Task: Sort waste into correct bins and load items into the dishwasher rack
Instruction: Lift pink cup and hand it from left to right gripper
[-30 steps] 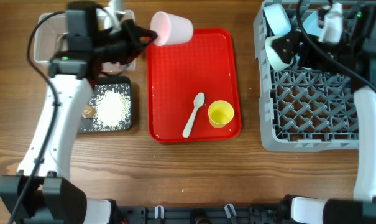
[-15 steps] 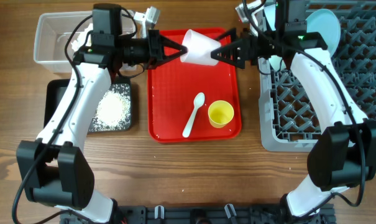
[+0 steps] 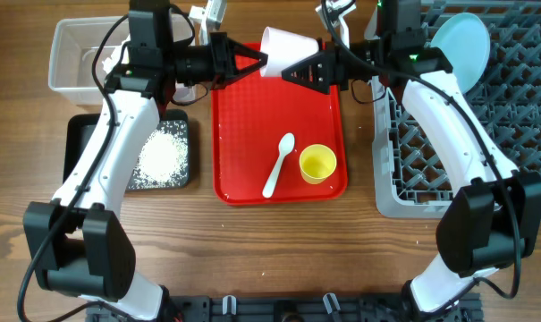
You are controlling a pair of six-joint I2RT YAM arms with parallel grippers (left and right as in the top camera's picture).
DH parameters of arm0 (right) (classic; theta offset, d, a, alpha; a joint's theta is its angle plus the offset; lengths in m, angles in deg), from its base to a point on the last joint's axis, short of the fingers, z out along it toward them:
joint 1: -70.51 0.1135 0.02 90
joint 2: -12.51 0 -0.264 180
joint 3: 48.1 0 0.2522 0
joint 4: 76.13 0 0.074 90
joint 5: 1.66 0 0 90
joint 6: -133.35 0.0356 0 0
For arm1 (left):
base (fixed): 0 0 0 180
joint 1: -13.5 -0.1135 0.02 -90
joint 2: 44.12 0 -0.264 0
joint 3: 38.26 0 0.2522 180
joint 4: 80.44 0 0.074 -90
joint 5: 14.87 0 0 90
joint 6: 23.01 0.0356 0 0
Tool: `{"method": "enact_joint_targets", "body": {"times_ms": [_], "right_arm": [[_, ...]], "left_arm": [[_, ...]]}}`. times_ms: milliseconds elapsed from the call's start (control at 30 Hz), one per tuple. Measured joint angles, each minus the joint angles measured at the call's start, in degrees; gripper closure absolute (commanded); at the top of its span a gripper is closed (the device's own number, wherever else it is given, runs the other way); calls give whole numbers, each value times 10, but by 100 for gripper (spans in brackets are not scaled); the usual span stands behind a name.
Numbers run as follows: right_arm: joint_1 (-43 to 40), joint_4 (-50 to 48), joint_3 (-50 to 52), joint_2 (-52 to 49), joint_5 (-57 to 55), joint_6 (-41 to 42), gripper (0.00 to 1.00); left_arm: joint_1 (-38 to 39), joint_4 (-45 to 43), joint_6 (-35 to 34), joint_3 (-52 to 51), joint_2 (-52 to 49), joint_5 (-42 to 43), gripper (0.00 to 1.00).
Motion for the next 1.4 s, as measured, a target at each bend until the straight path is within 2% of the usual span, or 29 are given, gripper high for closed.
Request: {"method": "enact_joint_targets", "body": {"times_ms": [200,267,433,633,700,833,900,967,1000,1067,1133,1267,1400], "right_arm": [[2,-54,1,0,0,47,29],[2,-63,1,0,0,54,23],[2,-179,3,-1,-5,115,20],[3,-182,3,-1,-7,137,21],[7,-170,3,-1,-7,136,23],[17,-156,3,-1,-20,130,36],[18,-156,3,-1,-22,130,40],[19,-156,3,-1,-26,128,43],[21,-155,3,-2,-31,127,43],[26,-155,3,-2,-38,127,44],[28,-155,3,-2,-39,127,45],[27,-156,3,-3,-42,127,51],[-10,-155,3,-2,-41,128,54]], "left_arm": [[-1,-3,-7,0,0,1,96],[-1,-3,-7,0,0,1,96],[-1,2,-7,0,0,5,96],[-1,0,-7,0,0,5,96],[-1,-14,-12,0,0,4,96],[-4,-23,-19,0,0,-1,96],[-5,-26,-19,0,0,-3,88],[-5,-26,-24,0,0,-7,68],[-5,-26,-28,0,0,-6,62],[-2,-29,-33,0,0,-6,66],[0,-30,-33,0,0,-7,66],[0,-30,-35,0,0,-9,48],[0,-30,-36,0,0,-11,45]]}}
